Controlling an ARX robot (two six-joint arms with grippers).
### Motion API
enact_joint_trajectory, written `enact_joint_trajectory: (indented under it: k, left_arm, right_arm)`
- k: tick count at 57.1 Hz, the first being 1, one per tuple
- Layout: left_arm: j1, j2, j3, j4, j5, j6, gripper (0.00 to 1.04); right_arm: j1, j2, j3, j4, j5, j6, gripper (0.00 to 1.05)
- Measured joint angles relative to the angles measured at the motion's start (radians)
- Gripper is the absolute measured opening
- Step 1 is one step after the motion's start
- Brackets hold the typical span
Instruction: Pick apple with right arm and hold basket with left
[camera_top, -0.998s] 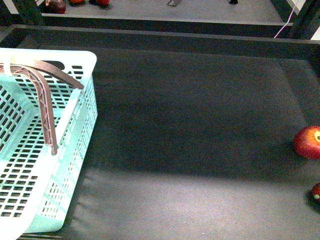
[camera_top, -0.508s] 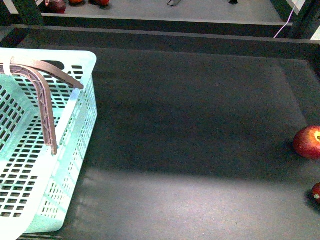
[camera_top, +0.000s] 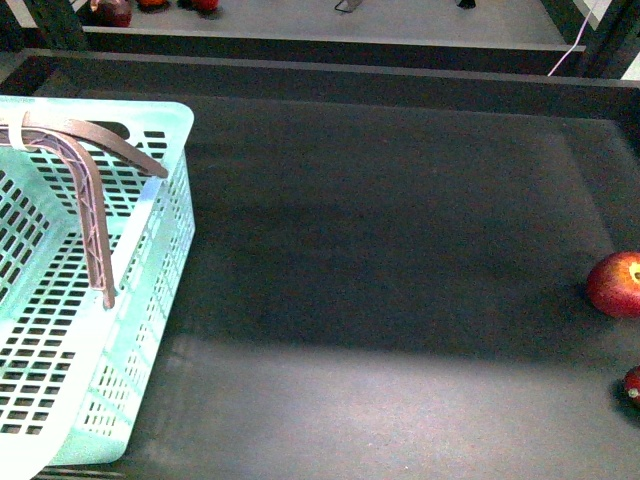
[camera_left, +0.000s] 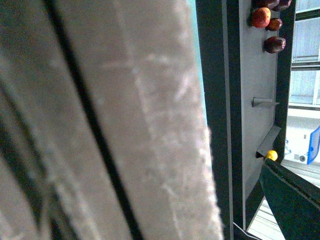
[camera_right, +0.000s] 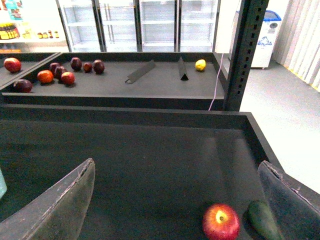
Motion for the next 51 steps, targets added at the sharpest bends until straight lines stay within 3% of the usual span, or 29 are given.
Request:
enact_joint_trajectory:
  k: [13, 21, 27, 43, 51]
  left_arm:
    - [-0.006, 0.011, 0.027, -0.035, -0.024, 0.006, 0.65]
    - [-0.014, 0.011, 0.033, -0.056, -0.037, 0.004, 0.3]
    - [-0.016, 0.011, 0.041, -0.068, -0.037, -0.055, 0.15]
    - [-0.052, -0.048, 0.032, -0.116, -0.034, -0.037, 0.14]
    - [-0.122, -0.196, 0.013, -0.171, -0.021, -0.035, 0.14]
  right_arm:
    - [0.0, 0.0, 0.0, 0.0, 0.0, 0.0, 0.96]
    - [0.0, 0.0, 0.0, 0.0, 0.0, 0.0, 0.96]
    - [0.0, 0.0, 0.0, 0.0, 0.0, 0.0, 0.96]
    - [0.0, 0.0, 0.0, 0.0, 0.0, 0.0, 0.96]
    - [0.0, 0.0, 0.0, 0.0, 0.0, 0.0, 0.96]
